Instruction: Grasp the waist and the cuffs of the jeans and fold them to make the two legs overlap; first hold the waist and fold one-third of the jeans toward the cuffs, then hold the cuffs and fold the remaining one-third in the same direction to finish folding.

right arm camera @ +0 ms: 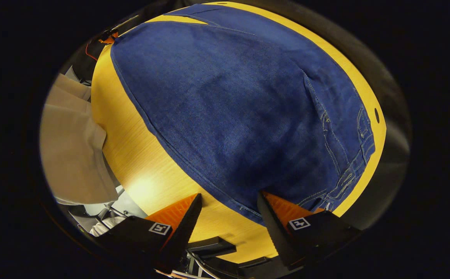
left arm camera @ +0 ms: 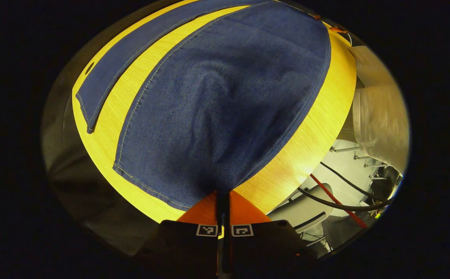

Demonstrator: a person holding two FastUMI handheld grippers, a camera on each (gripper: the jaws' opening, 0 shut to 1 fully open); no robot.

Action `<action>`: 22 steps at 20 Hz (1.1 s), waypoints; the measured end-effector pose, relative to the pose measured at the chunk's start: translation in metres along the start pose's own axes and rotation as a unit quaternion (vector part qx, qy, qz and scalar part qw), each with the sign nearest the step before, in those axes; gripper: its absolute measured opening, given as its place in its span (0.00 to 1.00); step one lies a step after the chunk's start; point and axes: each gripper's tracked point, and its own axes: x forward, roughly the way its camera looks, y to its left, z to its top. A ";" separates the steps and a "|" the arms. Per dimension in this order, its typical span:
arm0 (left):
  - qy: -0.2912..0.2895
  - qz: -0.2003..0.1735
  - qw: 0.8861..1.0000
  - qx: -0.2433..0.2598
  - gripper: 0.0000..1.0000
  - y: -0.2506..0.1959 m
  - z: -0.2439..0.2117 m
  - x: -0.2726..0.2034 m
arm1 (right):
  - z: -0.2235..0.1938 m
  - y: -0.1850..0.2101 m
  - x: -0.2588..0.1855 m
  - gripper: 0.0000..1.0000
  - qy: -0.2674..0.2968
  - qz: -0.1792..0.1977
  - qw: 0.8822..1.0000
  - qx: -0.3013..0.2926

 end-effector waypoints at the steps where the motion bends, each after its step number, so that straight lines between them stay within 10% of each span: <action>1: 0.001 -0.001 1.000 0.001 0.00 0.000 0.000 0.000 | 0.000 0.000 0.000 0.94 0.005 0.000 1.000 -0.002; 6: -0.006 0.001 1.000 -0.014 0.00 0.000 0.001 0.001 | 0.006 -0.007 -0.001 0.82 0.005 0.001 1.000 0.017; 13: 0.009 -0.026 0.999 -0.019 0.00 0.000 0.002 -0.001 | 0.013 -0.034 0.001 0.08 0.012 -0.014 0.999 0.051; 22: 0.057 -0.017 0.998 0.013 0.00 0.026 -0.002 -0.040 | 0.034 -0.056 -0.049 0.03 -0.030 -0.087 0.990 0.107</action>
